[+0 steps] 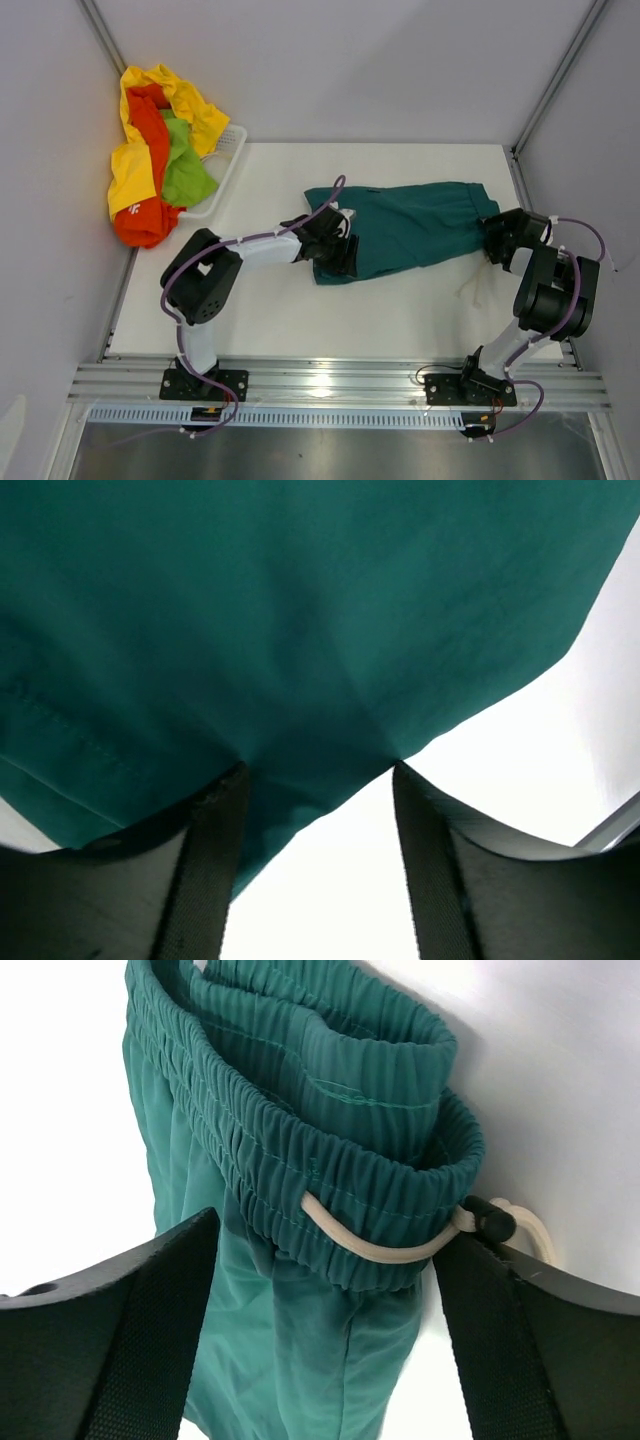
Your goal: Fold and stack the shorts
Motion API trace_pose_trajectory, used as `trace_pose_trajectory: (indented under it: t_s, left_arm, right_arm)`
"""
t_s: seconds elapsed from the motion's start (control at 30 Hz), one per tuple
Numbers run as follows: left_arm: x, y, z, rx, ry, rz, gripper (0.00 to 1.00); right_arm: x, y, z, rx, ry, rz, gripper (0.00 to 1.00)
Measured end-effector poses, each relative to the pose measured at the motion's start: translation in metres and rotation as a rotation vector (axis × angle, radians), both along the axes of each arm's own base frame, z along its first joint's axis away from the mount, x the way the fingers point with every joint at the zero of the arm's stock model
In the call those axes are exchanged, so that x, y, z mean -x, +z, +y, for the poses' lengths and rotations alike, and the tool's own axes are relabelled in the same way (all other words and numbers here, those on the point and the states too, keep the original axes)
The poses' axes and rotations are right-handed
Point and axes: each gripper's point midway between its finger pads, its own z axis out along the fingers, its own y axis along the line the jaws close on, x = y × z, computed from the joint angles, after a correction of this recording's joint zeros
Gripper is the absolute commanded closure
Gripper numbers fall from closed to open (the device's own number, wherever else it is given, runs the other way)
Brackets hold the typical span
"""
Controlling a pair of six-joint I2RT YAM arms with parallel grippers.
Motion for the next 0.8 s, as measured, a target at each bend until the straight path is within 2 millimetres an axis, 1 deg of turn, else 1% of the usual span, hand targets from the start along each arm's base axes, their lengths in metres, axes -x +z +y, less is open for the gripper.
trace_pose_trajectory:
  t_s: [0.07,0.1,0.13,0.17,0.27,0.3,0.33,0.4,0.43,0.63,0.7,0.73,0.8]
  left_arm:
    - [0.001,-0.003,0.002,-0.004,0.001,0.004,0.41]
    - [0.001,-0.006,0.004,-0.008,0.005,0.006,0.43]
    - [0.003,-0.01,0.007,-0.012,0.008,0.012,0.44]
    - [0.002,-0.011,0.009,-0.007,0.011,0.012,0.51]
    - [0.0,-0.013,0.017,0.03,0.022,0.018,0.54]
    - [-0.001,-0.013,0.021,0.043,0.028,0.02,0.54]
    - [-0.001,-0.012,0.026,0.05,0.037,0.023,0.54]
    - [0.0,-0.012,0.035,0.047,0.05,0.027,0.55]
    - [0.001,-0.012,0.038,0.042,0.054,0.029,0.55]
    - [0.006,-0.012,0.05,0.005,0.063,0.019,0.55]
    - [0.009,-0.011,0.055,-0.008,0.07,0.018,0.53]
    - [0.01,-0.01,0.058,-0.015,0.073,0.019,0.5]
    - [0.014,-0.01,0.064,-0.033,0.081,0.023,0.48]
  right_arm:
    - [-0.007,-0.001,-0.002,0.0,-0.004,-0.008,0.2]
    - [-0.01,-0.001,-0.003,-0.002,-0.006,-0.01,0.29]
    - [-0.012,-0.002,-0.004,0.0,-0.006,-0.009,0.35]
    - [-0.013,-0.004,-0.005,0.0,-0.011,-0.004,0.43]
    - [-0.014,-0.012,-0.007,-0.01,-0.02,0.02,0.55]
    - [-0.015,-0.013,-0.007,-0.012,-0.023,0.026,0.66]
    - [-0.016,-0.014,-0.008,-0.01,-0.019,0.034,0.71]
    - [-0.02,-0.015,-0.007,-0.01,-0.009,0.04,0.91]
    - [-0.022,-0.016,-0.007,-0.01,-0.002,0.039,1.0]
    - [-0.023,-0.017,-0.003,0.006,0.014,0.046,1.0]
    - [-0.023,-0.016,-0.001,0.019,0.022,0.051,1.0]
    - [-0.022,-0.014,0.0,0.031,0.025,0.055,1.0]
    - [-0.021,-0.008,0.003,0.069,0.034,0.059,1.0]
